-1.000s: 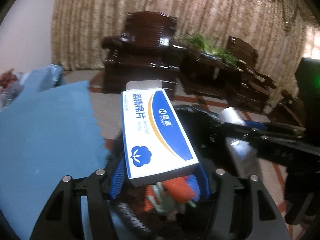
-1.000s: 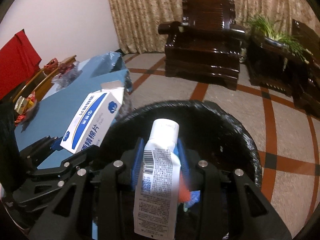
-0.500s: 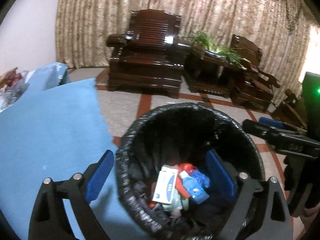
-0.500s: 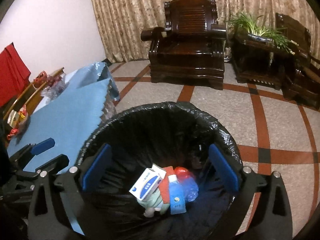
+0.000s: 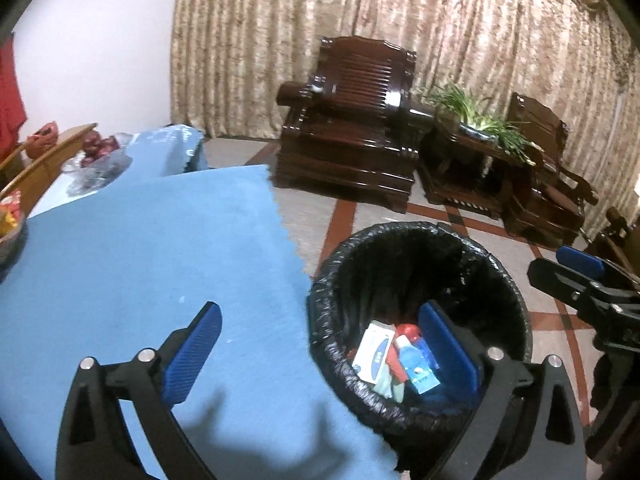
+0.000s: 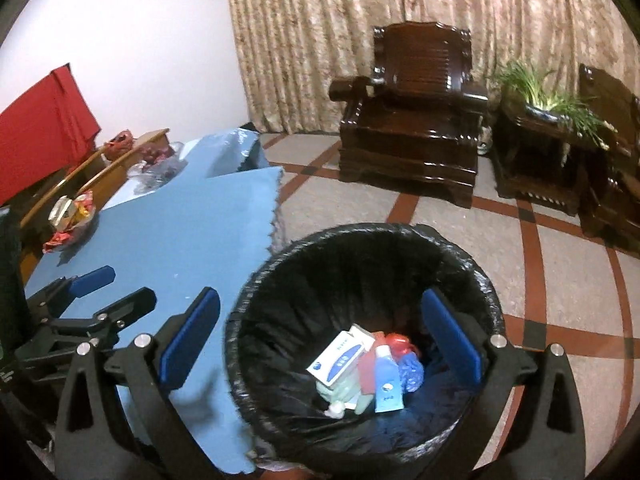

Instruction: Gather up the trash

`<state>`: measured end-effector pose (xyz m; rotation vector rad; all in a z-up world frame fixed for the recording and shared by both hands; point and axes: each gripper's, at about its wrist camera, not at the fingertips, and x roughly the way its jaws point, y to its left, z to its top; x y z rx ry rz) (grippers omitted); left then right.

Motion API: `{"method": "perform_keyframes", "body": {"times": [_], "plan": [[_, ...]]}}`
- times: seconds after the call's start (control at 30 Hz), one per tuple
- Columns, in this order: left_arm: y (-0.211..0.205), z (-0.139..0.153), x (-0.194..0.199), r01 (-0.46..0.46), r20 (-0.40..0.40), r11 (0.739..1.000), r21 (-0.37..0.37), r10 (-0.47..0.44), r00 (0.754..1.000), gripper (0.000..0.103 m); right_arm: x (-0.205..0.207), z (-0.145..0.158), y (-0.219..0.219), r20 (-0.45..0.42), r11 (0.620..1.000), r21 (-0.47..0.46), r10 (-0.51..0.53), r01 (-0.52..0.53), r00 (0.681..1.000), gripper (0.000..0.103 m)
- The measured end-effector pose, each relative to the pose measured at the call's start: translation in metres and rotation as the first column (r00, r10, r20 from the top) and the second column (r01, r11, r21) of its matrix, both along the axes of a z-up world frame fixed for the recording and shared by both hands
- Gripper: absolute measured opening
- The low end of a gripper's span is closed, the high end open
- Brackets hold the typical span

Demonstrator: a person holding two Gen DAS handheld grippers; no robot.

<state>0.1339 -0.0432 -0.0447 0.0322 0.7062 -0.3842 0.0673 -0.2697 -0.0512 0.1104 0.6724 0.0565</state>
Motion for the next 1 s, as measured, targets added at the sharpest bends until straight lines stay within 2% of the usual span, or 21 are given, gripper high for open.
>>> {"method": "perform_keyframes", "body": {"times": [0.47,1.0], "plan": [[0.027,0.036,-0.038,-0.069,0.075,0.998,0.004,0.069,0.995,0.097,-0.034,0.036,0.034,0.080,0.998,-0.028,0.066,-0.064,0.995,0.098],[0.038,0.051,-0.057,-0.097,0.116,0.995,-0.010,0.097,0.988,0.097,-0.047,0.053,0.051,0.114,0.995,-0.049,0.097,-0.092,0.989,0.098]]}}
